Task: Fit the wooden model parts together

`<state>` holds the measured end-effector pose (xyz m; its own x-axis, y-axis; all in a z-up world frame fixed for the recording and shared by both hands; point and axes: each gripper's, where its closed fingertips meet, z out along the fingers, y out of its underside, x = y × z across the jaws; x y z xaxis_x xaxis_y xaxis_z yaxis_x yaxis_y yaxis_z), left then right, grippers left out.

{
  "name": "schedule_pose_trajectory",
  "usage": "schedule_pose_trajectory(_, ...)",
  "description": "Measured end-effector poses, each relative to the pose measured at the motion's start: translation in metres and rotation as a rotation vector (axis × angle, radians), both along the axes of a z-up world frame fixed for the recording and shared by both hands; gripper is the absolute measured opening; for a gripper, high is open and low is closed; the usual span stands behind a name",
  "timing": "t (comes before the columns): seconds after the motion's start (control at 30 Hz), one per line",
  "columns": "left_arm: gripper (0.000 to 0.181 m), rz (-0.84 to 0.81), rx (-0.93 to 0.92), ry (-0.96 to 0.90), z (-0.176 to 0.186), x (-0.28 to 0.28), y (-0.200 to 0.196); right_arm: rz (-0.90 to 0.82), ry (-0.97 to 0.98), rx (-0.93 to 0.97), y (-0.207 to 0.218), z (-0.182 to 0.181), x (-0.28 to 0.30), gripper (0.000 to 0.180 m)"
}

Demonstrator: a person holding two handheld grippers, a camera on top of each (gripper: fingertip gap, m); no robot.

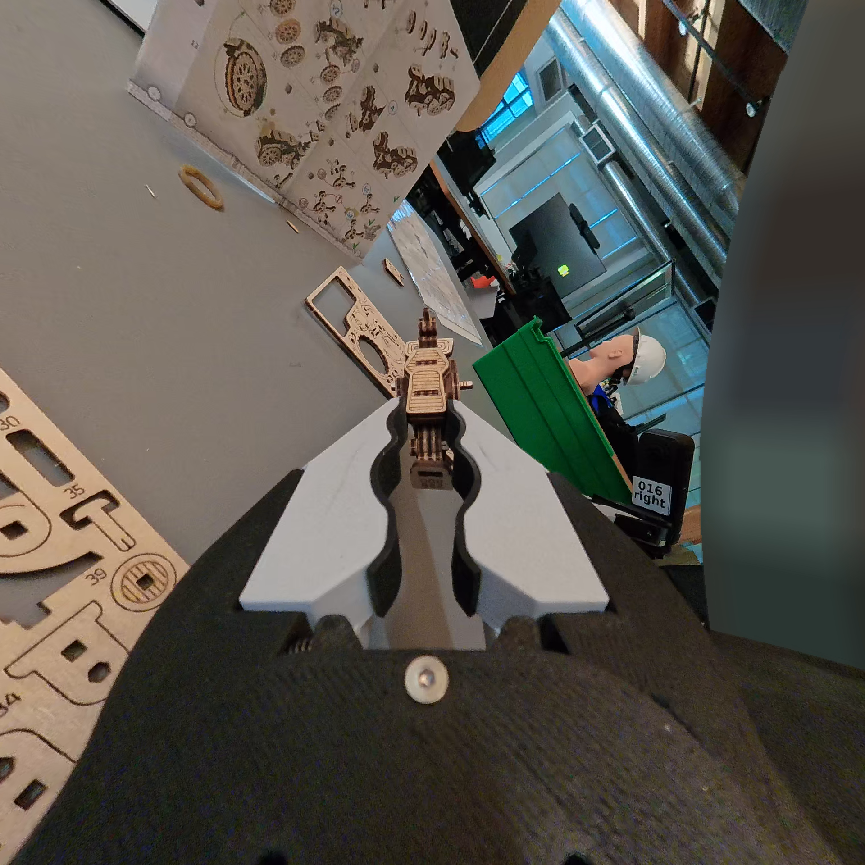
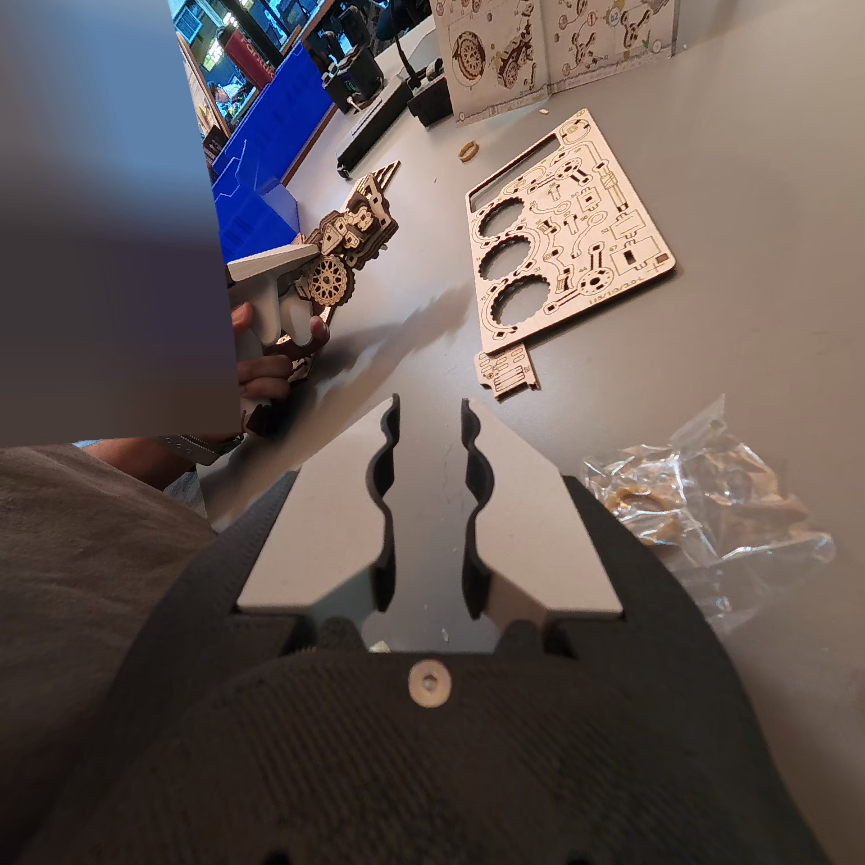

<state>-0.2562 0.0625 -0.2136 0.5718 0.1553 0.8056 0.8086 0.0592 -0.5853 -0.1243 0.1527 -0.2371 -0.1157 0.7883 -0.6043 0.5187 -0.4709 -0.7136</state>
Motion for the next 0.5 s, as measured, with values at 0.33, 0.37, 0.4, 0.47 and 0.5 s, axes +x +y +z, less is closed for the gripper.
schedule_pose_trajectory(0.33,0.012,-0.019,-0.018,0.053,0.001,0.005,0.003,0.001,0.0,-0.004,0.0,0.0,0.0,0.024)
schedule_pose_trajectory(0.37,0.012,-0.031,-0.022,0.077,0.001,0.008,0.004,0.001,0.0,-0.004,0.0,0.0,0.0,0.024)
schedule_pose_trajectory(0.4,0.012,-0.057,-0.023,0.106,0.003,0.013,0.006,0.001,0.0,-0.004,0.0,0.0,0.0,0.024)
schedule_pose_trajectory(0.47,0.012,-0.139,-0.007,0.175,0.009,0.029,0.01,0.001,0.001,-0.006,0.0,0.0,0.0,0.024)
schedule_pose_trajectory(0.5,0.012,-0.169,-0.01,0.205,0.011,0.036,0.012,0.001,0.002,-0.008,0.0,0.0,0.0,0.024)
